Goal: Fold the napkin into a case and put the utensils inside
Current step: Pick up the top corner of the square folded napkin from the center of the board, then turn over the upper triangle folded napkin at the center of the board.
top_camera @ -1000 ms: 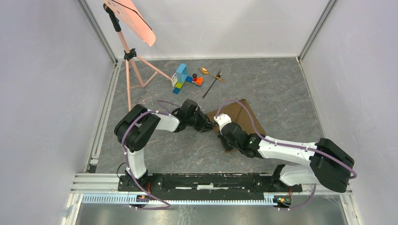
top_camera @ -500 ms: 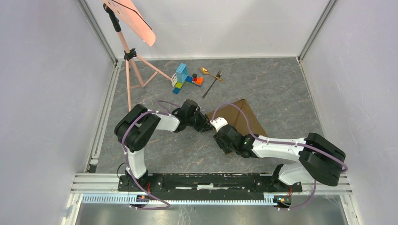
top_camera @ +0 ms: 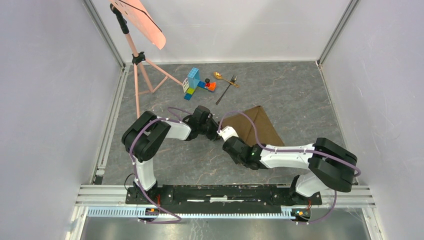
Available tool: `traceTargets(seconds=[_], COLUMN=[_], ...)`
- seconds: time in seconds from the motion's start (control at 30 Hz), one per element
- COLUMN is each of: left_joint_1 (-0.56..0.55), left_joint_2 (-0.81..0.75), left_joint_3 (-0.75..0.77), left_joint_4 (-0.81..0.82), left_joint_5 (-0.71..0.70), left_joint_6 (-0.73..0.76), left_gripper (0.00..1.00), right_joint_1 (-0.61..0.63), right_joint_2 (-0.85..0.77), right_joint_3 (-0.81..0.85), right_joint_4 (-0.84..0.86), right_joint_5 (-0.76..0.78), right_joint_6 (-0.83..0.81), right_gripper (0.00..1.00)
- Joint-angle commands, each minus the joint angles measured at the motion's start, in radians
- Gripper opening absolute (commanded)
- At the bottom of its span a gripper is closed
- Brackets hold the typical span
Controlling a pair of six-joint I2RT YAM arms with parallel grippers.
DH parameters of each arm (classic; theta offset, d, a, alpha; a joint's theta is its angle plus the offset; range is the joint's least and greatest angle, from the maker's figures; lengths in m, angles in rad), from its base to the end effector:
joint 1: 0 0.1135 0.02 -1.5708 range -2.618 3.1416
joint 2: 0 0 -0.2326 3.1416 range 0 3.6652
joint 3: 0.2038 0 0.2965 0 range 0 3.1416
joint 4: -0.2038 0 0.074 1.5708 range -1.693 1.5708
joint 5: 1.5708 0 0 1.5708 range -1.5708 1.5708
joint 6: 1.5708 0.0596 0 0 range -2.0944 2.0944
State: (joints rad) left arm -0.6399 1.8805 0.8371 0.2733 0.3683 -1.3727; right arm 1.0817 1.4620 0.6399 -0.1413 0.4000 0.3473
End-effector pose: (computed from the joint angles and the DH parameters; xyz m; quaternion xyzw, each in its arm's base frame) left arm 0.2935 -0.2453 0.0241 -0.2577 0.8708 -0.4139 0.0625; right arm 0.1661 0.2627 0.0670 -0.2803 0.8942 0.0488 0.3456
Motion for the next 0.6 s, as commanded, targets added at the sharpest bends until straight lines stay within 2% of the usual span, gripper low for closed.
traceTargets(seconds=[0.0, 0.1, 0.17, 0.3, 0.4, 0.5, 0.57], left_joint_1=[0.018, 0.042, 0.057, 0.093, 0.171, 0.223, 0.225], left_joint_2=[-0.030, -0.075, -0.130, -0.267, -0.426, -0.604, -0.719], left_joint_3=[0.020, 0.027, 0.058, 0.154, 0.156, 0.207, 0.288], left_joint_4=[-0.025, -0.102, -0.268, -0.791, -1.038, -1.296, -1.416], left_joint_5=[0.010, 0.002, -0.030, -0.182, -0.274, -0.447, -0.559], left_joint_6=[-0.007, 0.005, 0.042, 0.154, 0.203, 0.217, 0.222], left_gripper=[0.05, 0.02, 0.02, 0.02, 0.02, 0.02, 0.02], right_joint_1=[0.048, 0.066, 0.067, 0.068, 0.067, 0.066, 0.065], right_joint_2=[0.050, 0.024, -0.028, -0.067, -0.039, -0.010, 0.010], right_joint_3=[0.034, 0.068, 0.083, 0.116, 0.154, 0.180, 0.179], right_joint_4=[-0.096, -0.113, -0.073, 0.032, 0.129, 0.317, 0.513], right_joint_5=[0.186, 0.168, 0.076, -0.234, -0.489, -0.740, -0.890], right_joint_6=[0.017, 0.005, -0.027, -0.046, -0.006, 0.095, 0.216], right_gripper=[0.02, 0.00, 0.00, 0.00, 0.00, 0.00, 0.00])
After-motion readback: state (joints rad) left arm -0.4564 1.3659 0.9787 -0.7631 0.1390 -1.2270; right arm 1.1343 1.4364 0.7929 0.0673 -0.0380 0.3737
